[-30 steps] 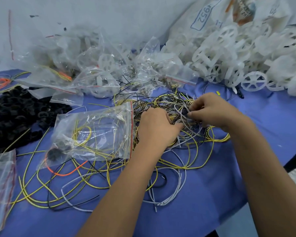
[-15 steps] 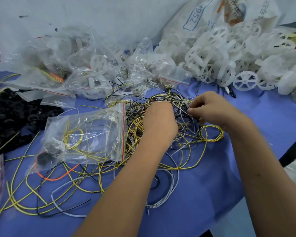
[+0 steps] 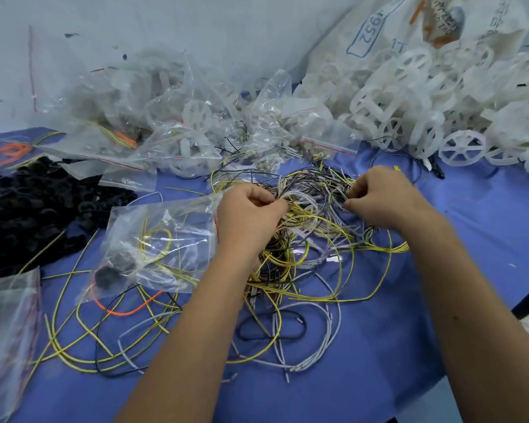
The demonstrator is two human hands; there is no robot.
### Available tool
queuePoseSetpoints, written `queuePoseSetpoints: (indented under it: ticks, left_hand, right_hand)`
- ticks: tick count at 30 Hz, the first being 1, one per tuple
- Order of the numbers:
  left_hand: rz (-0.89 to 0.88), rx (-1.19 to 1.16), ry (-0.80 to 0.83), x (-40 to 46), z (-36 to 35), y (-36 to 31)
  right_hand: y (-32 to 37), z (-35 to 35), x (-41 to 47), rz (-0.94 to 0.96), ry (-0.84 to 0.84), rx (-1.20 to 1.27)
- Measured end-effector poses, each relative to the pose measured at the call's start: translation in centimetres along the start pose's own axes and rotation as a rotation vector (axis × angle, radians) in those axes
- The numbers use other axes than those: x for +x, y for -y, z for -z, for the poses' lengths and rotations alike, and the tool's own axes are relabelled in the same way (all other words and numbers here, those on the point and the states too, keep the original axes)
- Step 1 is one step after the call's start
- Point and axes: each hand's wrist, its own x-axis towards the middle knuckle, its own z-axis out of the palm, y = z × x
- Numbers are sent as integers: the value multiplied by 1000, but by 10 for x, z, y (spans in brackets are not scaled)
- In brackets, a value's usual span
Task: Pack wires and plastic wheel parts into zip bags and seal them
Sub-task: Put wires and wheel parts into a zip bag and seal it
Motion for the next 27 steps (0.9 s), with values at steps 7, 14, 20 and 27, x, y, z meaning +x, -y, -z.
queuePoseSetpoints:
  ticks: [7, 14, 20, 27]
  left_hand:
    - [-27, -273, -16, -2, 9, 14]
    - [1, -315, 49, -1, 12, 15]
    - [185, -539, 375, 5, 27, 6]
    - [171, -530, 393, 9, 27, 13]
  right_hand:
    - [38, 1, 0, 177, -189, 456]
    - [52, -24, 0, 267, 143, 614]
    - [51, -36, 4, 205, 16, 911]
    - [50, -45, 1, 188, -69, 1123]
